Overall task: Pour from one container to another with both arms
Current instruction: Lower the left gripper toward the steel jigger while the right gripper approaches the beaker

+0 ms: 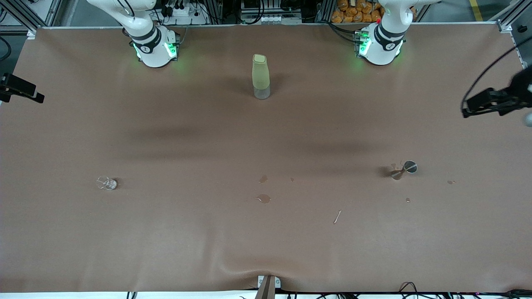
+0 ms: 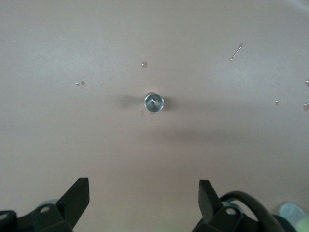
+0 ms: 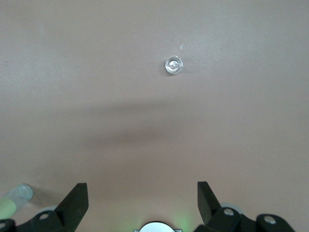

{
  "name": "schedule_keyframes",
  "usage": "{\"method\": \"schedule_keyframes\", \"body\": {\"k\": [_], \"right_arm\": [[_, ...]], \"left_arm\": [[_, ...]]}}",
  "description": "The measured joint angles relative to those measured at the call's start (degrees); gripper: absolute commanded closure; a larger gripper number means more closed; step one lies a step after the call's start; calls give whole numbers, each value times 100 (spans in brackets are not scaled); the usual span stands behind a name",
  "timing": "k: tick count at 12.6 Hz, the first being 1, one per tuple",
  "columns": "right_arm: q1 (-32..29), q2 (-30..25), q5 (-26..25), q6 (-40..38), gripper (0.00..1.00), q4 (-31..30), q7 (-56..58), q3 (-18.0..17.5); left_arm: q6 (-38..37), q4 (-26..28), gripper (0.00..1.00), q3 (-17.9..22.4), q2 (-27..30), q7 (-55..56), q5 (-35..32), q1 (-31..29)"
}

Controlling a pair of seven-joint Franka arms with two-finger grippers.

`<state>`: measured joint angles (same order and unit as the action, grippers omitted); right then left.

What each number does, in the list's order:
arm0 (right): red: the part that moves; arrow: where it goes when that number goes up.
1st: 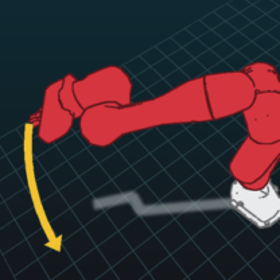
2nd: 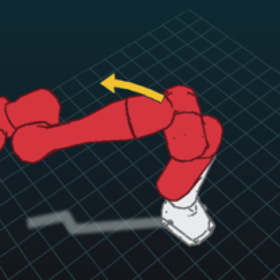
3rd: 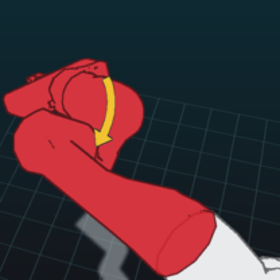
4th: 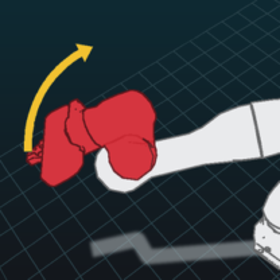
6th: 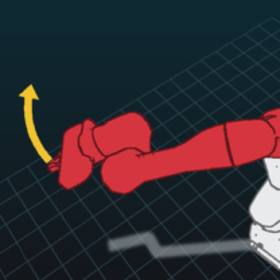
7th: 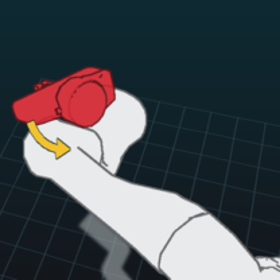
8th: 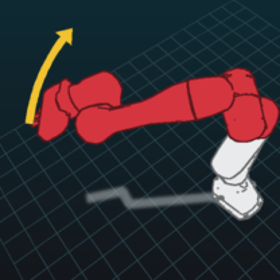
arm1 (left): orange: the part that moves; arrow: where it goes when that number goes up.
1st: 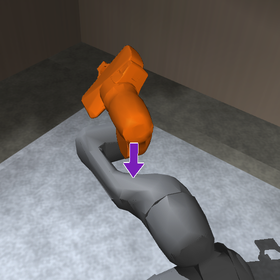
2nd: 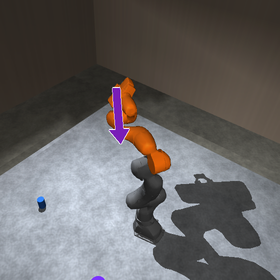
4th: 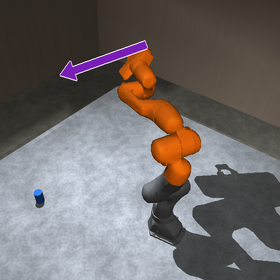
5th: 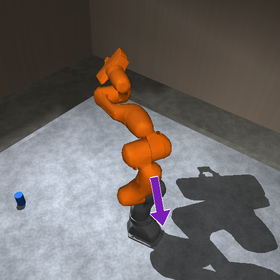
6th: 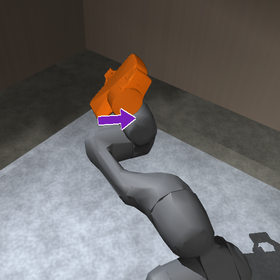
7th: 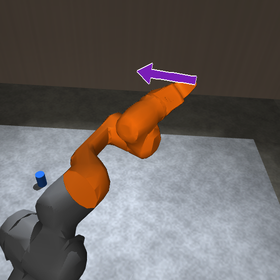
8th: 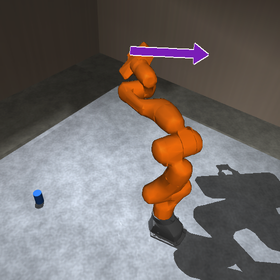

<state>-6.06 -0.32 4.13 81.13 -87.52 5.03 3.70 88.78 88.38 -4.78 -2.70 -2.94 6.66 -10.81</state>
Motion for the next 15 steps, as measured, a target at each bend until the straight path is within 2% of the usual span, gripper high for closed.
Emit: {"method": "schedule_keyframes", "body": {"k": [5, 8, 10, 12, 15], "right_arm": [[54, 50, 109, -4, 0, -21, 13, -31], [768, 434, 185, 331, 0, -58, -6, -59], [1008, 706, 192, 479, 0, -57, 70, -84], [837, 825, 251, 493, 0, -54, 917, -9], [83, 973, 526, 493, 0, -58, 2869, 69]], "left_arm": [[6, 34, 0, 22, -612, -1667, 548, -936], [8, 203, 0, 40, -1369, -2955, 1603, -1940], [13, 236, 0, 43, -2015, -3560, 2143, -2354], [48, 242, 0, 38, -2656, -4442, 2666, -2531], [135, 214, 0, 17, -3429, -6131, 3162, -2646]]}}
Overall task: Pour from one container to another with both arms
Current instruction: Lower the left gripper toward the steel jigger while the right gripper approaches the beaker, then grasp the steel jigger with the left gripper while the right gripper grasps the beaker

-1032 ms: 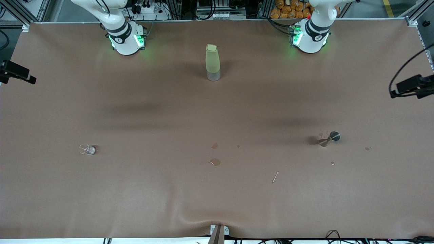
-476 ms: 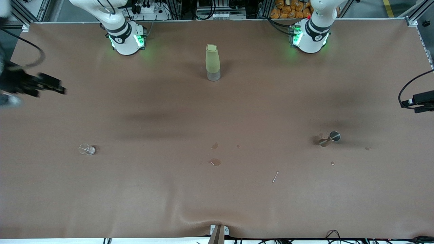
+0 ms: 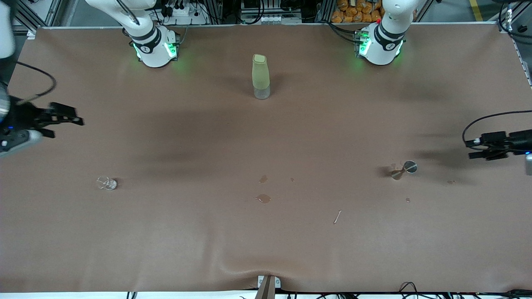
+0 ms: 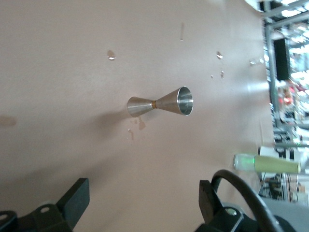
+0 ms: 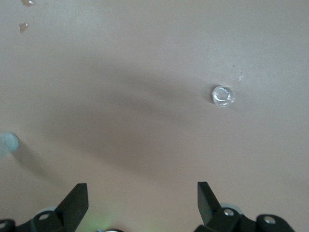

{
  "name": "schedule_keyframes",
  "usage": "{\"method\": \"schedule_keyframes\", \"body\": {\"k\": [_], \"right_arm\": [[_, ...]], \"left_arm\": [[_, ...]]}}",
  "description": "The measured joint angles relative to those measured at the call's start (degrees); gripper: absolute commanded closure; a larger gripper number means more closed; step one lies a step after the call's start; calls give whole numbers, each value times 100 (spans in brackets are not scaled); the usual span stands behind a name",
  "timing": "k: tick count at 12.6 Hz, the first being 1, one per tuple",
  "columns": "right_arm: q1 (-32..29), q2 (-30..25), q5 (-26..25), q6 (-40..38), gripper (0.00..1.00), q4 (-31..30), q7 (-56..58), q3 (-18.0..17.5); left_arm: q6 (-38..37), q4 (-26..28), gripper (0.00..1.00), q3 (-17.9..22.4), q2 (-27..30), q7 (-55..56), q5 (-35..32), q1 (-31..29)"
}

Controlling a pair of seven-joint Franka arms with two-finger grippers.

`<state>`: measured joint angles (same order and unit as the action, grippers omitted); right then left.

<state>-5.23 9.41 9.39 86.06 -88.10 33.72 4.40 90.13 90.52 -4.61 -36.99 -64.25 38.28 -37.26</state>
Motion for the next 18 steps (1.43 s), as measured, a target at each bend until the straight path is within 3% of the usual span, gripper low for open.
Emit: {"method": "schedule_keyframes", "body": {"k": [4, 8, 12, 15, 18], "right_arm": [[-1093, 590, 559, 74, 0, -11, 2422, 36], [-1740, 1099, 736, 583, 0, -19, 3811, 39], [-2155, 1681, 1399, 840, 0, -78, 5022, 39], [-2249, 2109, 1854, 1068, 0, -123, 5745, 37], [-2274, 2305, 2168, 1519, 0, -381, 6482, 37]], "left_arm": [[-9, -19, 0, -109, -335, -2645, 373, 22], [35, -22, 0, -109, -752, -5302, 956, 42], [106, -39, 0, -121, -1290, -7506, 1542, 266], [113, -43, 4, -122, -1432, -8750, 1678, 411], [90, -31, 4, -123, -1509, -9090, 1678, 478]]}}
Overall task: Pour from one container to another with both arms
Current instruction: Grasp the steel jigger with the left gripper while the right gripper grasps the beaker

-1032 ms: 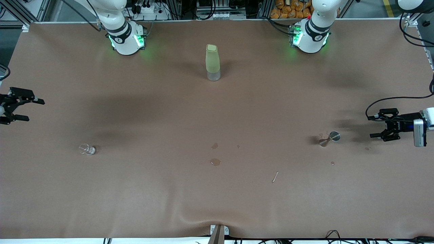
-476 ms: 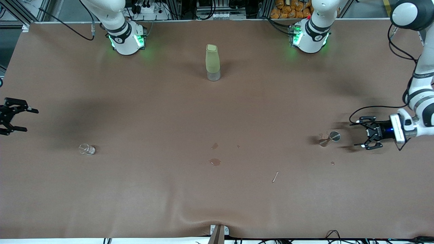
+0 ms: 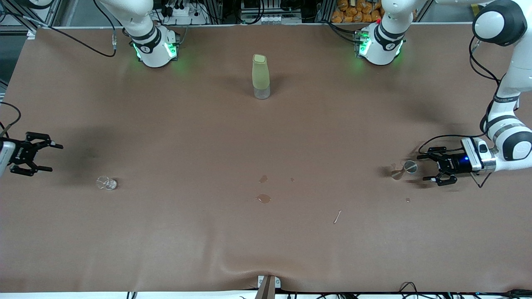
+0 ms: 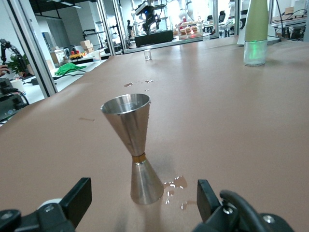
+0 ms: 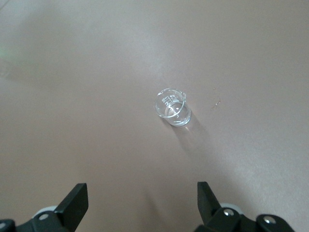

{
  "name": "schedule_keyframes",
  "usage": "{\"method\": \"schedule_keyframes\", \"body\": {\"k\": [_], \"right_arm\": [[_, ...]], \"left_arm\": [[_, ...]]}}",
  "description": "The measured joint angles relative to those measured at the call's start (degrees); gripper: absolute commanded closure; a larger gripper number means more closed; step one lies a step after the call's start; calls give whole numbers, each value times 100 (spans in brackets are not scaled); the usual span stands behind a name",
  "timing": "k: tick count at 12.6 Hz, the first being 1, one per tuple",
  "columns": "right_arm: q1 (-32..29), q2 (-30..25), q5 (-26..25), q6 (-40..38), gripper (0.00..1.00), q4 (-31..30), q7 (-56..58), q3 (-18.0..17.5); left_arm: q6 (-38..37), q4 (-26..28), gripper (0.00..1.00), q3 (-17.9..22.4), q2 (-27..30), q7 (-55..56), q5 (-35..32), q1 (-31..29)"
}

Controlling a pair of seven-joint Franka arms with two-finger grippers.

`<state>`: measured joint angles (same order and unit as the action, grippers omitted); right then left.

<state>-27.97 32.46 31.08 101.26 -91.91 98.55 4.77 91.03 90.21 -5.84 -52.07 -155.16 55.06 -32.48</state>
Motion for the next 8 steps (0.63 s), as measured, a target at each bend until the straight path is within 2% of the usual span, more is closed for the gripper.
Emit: {"method": "schedule_keyframes", "body": {"k": [2, 5, 7, 8], "right_arm": [[-24, 48, 490, 295, 0, -359, 515, 2], [-137, 431, 1609, 439, 0, -601, 1631, 3], [-239, 788, 2105, 454, 0, -621, 2259, 3], [-278, 927, 2241, 454, 0, -621, 2518, 2]], "left_arm": [[0, 20, 4, 0, -23, 25, 0, 85], [0, 42, 6, -4, -137, 259, 122, 171], [0, 43, 14, -8, -225, 300, 317, 230], [0, 42, 15, -9, -255, 309, 385, 263]]}}
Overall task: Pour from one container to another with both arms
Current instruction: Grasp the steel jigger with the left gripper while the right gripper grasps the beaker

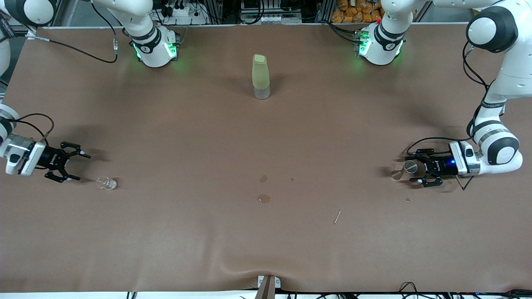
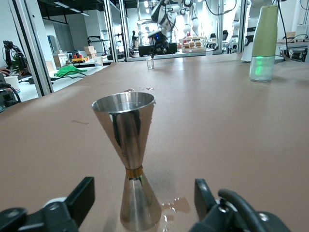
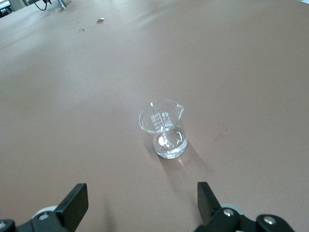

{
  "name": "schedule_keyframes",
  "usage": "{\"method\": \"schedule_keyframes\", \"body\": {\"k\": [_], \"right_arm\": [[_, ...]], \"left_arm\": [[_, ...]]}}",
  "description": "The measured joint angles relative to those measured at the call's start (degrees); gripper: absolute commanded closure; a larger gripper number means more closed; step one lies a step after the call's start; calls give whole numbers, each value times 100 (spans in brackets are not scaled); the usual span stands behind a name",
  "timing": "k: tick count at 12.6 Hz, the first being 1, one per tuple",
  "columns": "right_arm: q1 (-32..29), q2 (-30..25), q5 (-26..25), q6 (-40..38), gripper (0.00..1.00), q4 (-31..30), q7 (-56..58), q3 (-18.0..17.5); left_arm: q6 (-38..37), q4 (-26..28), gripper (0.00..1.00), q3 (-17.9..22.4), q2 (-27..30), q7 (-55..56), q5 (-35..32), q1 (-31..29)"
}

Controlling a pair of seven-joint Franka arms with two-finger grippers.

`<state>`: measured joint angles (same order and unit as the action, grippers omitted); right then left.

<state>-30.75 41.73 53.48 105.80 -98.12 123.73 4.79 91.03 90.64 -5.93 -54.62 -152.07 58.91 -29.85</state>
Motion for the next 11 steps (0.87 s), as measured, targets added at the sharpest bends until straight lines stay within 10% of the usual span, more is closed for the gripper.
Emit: {"method": "schedule_keyframes", "body": {"k": [11], "right_arm": [[-31, 664, 1535, -278, 0, 2, 1747, -49]], "left_arm": [[0, -1, 50, -35, -61, 123, 352, 132]]}}
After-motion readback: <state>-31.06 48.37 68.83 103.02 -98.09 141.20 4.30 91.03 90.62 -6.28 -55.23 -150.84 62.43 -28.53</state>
